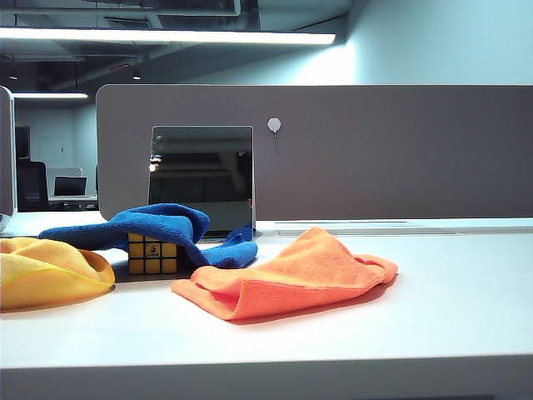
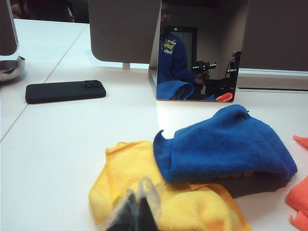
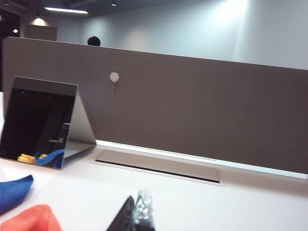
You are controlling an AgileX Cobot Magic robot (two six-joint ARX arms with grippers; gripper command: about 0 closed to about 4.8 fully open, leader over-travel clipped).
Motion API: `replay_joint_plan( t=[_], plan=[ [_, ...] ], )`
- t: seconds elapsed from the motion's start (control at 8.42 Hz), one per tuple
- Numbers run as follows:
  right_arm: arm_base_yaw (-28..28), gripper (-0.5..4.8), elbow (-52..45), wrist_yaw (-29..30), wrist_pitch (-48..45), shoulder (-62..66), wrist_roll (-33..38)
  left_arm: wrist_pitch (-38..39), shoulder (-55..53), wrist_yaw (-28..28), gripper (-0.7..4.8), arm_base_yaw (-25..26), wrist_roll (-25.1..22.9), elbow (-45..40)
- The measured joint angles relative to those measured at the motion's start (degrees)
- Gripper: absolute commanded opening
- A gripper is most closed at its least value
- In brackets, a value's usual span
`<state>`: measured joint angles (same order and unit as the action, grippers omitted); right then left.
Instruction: Pick up a rag that is the same color as the top surface of the Rubik's Cube and cover the cube with it.
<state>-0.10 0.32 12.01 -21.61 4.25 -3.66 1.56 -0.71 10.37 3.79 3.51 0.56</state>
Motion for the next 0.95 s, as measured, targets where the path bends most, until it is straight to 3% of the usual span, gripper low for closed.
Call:
replay_joint_plan(
  t=[0.59,0.95],
  plan=[
    [-3.82,-0.05,0.00,0.66,1.57,0.00,-2.21,-0.04,0.00,1.27,-0.05,-0.02,-0.04,0.00],
    [-3.78,-0.05,0.00,1.03,1.92,0.00,4.35,-0.07,0.00,2.12,-0.05,0.00,-0.02,0.00]
  ],
)
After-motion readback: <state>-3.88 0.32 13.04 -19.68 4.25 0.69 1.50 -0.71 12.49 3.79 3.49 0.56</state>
